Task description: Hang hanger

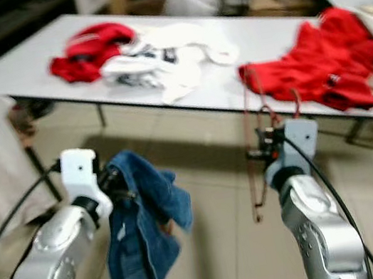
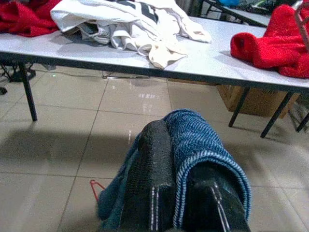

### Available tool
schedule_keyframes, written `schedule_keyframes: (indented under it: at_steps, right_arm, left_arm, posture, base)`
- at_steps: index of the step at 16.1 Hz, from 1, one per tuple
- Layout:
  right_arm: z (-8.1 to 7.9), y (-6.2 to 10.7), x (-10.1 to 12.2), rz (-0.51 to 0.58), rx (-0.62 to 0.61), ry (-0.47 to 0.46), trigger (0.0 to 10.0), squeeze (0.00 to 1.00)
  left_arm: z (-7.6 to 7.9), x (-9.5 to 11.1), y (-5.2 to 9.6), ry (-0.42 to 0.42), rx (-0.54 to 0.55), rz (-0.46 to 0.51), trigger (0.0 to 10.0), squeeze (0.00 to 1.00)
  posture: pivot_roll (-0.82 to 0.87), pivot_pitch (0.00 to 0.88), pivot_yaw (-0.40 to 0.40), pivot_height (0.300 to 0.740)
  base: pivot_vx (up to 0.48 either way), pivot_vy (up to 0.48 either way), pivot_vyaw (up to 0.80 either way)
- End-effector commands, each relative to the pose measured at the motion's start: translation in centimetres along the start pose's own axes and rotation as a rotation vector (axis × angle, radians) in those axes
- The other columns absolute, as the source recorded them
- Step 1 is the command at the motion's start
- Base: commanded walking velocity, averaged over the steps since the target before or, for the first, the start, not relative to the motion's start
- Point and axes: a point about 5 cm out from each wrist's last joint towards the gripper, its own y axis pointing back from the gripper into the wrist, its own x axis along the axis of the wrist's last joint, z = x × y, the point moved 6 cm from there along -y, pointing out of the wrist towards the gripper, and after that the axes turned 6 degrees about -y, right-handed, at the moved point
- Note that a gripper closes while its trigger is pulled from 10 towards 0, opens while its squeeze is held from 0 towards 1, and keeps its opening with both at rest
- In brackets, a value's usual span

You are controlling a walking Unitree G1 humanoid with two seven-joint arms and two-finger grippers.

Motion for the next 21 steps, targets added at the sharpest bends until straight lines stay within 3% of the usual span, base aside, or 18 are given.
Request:
schedule_keyframes:
  at_steps: [1, 5, 11, 16, 19, 21]
  right_arm:
    - [0.2, 0.2, 0.3, -0.001, 0.005, -0.023, 10.0, 0.0]
    - [-0.5, 0.4, 0.1, -0.012, 0.031, 0.003, 10.0, 0.0]
    - [-0.1, 0.2, 0.8, 0.021, -0.009, 0.143, 10.0, 0.0]
    - [0.0, 0.1, -0.1, -0.009, -0.009, 0.128, 10.0, 0.0]
    - [-0.1, 0.2, -0.5, -0.015, -0.004, 0.046, 10.0, 0.0]
    - [-0.3, 0.3, -0.5, -0.011, 0.008, 0.054, 10.0, 0.0]
  left_arm:
    - [0.3, 1.1, -0.1, -0.028, 0.006, 0.043, 10.0, 0.0]
    - [0.3, 1.6, -0.3, -0.06, 0.007, 0.069, 10.0, 0.0]
    - [-0.1, 1.9, -0.5, -0.073, 0.03, 0.079, 10.0, 0.0]
    - [-0.4, 2.2, -0.6, -0.102, 0.031, 0.083, 10.0, 0.0]
    - [-0.1, 2.3, -0.5, -0.122, 0.018, 0.086, 10.0, 0.0]
    - [0.2, 2.5, -0.4, -0.107, 0.012, 0.092, 10.0, 0.0]
  posture:
    - [-0.09, 0.0, -0.035, 0.71]
    - [-0.1, 0.0, -0.028, 0.71]
    - [-0.1, 0.0, -0.02, 0.71]
    - [-0.08, 0.0, -0.022, 0.71]
    - [-0.07, 0.0, -0.028, 0.71]
    - [-0.06, 0.0, -0.042, 0.71]
  base:
    - [0.0, 0.0, -0.69]
    - [0.0, 0.0, -0.45]
    - [0.0, -0.349, 0.0]
    - [0.0, -0.366, 0.0]
    - [0.0, -0.298, 0.0]
    - [0.0, -0.124, 0.0]
